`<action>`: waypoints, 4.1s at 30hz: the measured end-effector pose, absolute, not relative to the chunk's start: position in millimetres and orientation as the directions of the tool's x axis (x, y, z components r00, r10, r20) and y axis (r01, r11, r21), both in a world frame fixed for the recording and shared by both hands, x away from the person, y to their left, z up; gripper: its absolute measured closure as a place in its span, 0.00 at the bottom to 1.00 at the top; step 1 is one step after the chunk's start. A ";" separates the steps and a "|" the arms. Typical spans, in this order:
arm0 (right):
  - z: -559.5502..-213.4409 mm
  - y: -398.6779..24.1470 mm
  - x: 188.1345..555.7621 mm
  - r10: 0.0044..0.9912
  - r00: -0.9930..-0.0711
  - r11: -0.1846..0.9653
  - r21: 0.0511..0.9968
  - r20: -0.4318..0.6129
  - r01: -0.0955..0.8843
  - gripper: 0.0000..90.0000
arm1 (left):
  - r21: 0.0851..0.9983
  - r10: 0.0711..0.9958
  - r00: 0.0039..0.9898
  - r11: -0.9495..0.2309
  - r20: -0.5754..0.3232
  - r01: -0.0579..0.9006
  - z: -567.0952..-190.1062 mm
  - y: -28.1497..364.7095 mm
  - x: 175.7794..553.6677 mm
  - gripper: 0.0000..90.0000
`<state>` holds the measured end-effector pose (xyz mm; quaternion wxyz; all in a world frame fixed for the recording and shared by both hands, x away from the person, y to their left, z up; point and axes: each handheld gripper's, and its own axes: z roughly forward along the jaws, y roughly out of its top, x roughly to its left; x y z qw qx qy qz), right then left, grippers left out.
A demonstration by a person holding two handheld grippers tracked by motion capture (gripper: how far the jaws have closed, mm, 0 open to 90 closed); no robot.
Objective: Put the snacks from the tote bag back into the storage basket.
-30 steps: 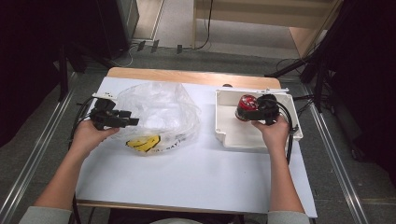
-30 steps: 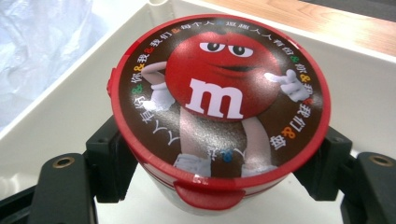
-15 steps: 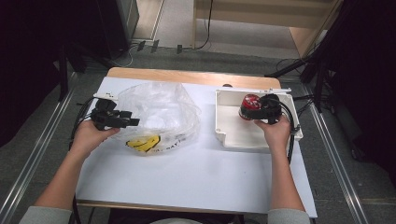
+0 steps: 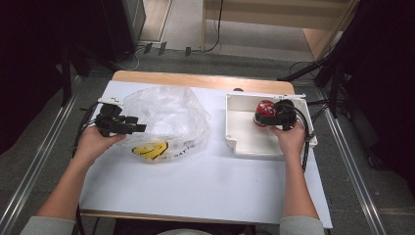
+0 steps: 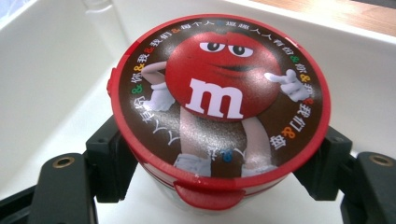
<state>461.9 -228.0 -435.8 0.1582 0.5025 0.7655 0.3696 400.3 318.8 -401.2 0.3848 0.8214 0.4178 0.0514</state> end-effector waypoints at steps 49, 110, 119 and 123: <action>-461.9 -224.7 472.6 0.894 -0.435 0.240 0.701 0.110 0.672 0.27 | 0.670 0.728 0.646 -0.364 -0.229 0.647 -403.8 316.9 400.8 0.46; -402.9 -224.2 420.9 0.892 -0.430 0.197 0.735 0.140 0.649 0.47 | 0.675 0.732 0.641 -0.353 -0.232 0.648 -401.5 320.1 401.0 0.46; -403.2 -219.9 413.5 0.871 -0.461 0.182 0.761 0.169 0.623 0.79 | 0.675 0.732 0.640 -0.352 -0.233 0.649 -401.8 319.9 401.3 0.46; -403.4 -216.6 412.5 0.874 -0.459 0.183 0.772 0.156 0.609 0.99 | 0.675 0.732 0.641 -0.353 -0.232 0.648 -401.9 319.6 401.2 0.46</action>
